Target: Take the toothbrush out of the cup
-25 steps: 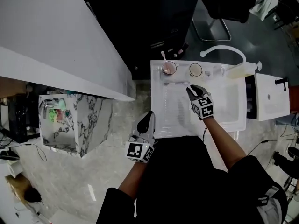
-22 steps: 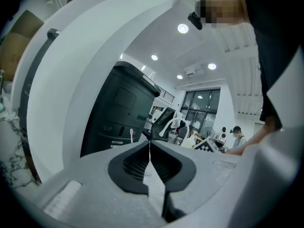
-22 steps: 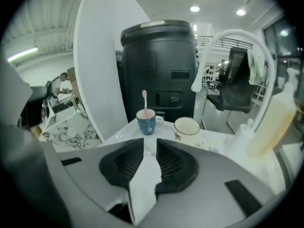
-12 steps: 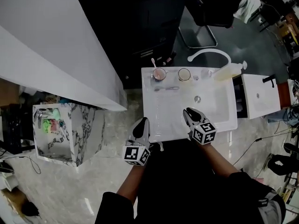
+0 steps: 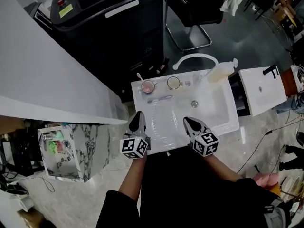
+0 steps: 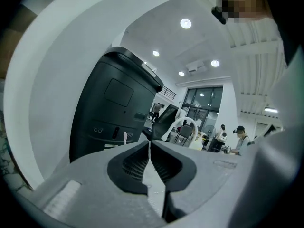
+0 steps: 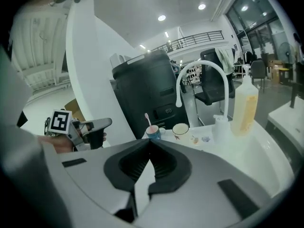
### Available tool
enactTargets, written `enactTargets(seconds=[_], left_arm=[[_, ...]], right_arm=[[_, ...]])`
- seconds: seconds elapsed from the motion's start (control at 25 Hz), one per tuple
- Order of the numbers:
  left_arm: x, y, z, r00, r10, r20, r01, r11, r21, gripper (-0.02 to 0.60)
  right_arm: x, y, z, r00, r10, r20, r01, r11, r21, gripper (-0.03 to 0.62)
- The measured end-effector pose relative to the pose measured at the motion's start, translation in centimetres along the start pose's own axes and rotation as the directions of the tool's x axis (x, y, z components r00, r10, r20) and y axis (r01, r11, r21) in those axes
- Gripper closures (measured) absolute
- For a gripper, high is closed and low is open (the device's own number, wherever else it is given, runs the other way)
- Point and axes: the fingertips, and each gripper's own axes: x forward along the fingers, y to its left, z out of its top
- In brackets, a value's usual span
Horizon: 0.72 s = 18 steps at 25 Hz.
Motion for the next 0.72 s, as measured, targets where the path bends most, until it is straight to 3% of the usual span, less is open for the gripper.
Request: enactTargets(seconds=[0.32,0.52,0.72], left_arm=[[7.3,1.7,1.2,0.994,0.103,-0.045,-0.101,0.994,0.037,0.558],[11.3,2.9,-0.2,0.982,0.156,-0.107,-0.146,0.985,0.093,0.554],[13.7,4.7,-2.3,0.963,0.225,-0.149,-0.205,0.969,0.135,0.476]], right_arm=[[-0.8,-3.8,0.8,1.0,0.002,0.019,-0.003,1.0,0.006,0.594],[-0.2,-6.6,0.2,1.0,0.018,-0.005,-0.018,1.0,-0.014,0.594],[0.1,-9.5,1.3,0.997,0.06,0.048,-0.061,0.998,0.013,0.594]])
